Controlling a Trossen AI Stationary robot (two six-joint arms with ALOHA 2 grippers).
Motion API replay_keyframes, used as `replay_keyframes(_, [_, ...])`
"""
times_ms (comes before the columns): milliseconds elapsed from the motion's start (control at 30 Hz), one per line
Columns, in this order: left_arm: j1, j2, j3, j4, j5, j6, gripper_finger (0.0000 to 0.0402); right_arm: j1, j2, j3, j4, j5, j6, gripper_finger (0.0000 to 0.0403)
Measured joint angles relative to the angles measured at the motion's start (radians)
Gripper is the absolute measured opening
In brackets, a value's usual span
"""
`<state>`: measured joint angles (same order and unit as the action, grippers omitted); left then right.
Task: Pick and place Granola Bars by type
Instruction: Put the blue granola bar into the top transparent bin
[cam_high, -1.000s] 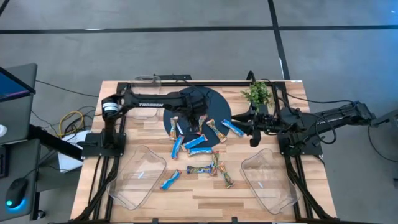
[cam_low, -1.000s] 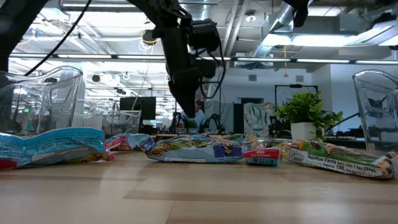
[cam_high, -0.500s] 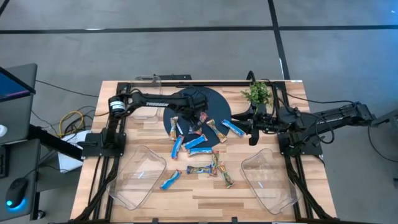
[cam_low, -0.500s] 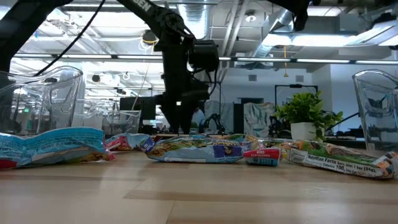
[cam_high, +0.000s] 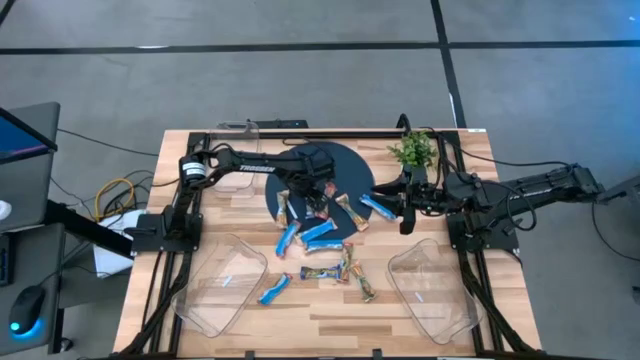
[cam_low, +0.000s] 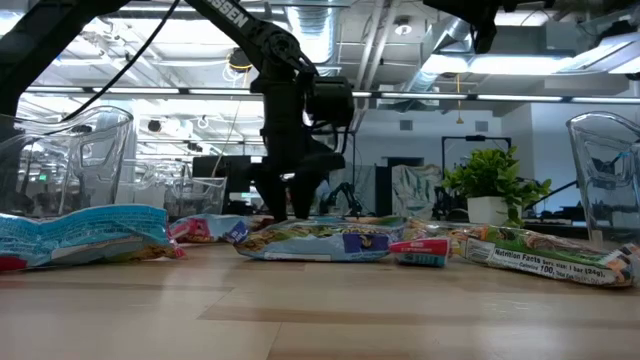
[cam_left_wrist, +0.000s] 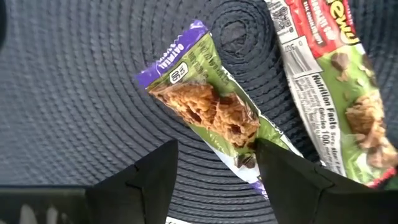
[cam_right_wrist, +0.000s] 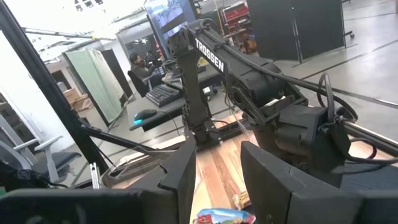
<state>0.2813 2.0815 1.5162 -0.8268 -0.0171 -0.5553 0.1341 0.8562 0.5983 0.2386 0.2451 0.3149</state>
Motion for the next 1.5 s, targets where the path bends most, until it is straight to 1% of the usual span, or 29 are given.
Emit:
replay_keyframes(100, [0.001, 0.000, -0.001, 0.011, 0.058, -0.012, 0.0213, 0.001, 0.000, 0.000, 0.000, 0.000, 0.000, 0.0121])
replay_keyframes(400, [0.002, -0.001, 0.014, 0.009, 0.074, -0.013, 0.0213, 0.003, 0.000, 0.000, 0.000, 0.000, 0.000, 0.0121])
replay_keyframes(567, [0.002, -0.003, 0.026, 0.051, 0.149, -0.012, 0.0213, 0.003, 0.000, 0.000, 0.000, 0.000, 0.001, 0.0121])
replay_keyframes(633, [0.001, -0.003, 0.027, 0.063, 0.138, -0.009, 0.0213, 0.003, 0.000, 0.000, 0.000, 0.000, 0.001, 0.0121])
replay_keyframes(767, [-0.001, -0.003, 0.027, 0.057, 0.068, -0.003, 0.0213, 0.003, 0.000, 0.000, 0.000, 0.000, 0.001, 0.0121])
replay_keyframes(900, [-0.001, -0.003, 0.027, 0.054, 0.047, 0.011, 0.0213, 0.003, 0.000, 0.000, 0.000, -0.001, 0.001, 0.0120])
replay_keyframes(1000, [-0.001, -0.003, 0.027, 0.053, 0.048, 0.012, 0.0213, 0.001, 0.000, 0.000, 0.000, -0.001, 0.001, 0.0121])
replay_keyframes(1167, [-0.002, -0.002, 0.006, 0.055, 0.098, 0.003, 0.0213, 0.001, 0.000, 0.000, 0.000, -0.001, 0.000, 0.0120])
replay_keyframes(1400, [-0.013, -0.002, -0.026, 0.065, 0.090, -0.004, 0.0213, 0.001, 0.000, 0.000, 0.000, -0.001, 0.000, 0.0121])
replay_keyframes(1500, [-0.013, -0.002, -0.026, 0.070, 0.090, 0.023, 0.0213, 0.001, 0.000, 0.000, 0.000, -0.001, 0.000, 0.0121])
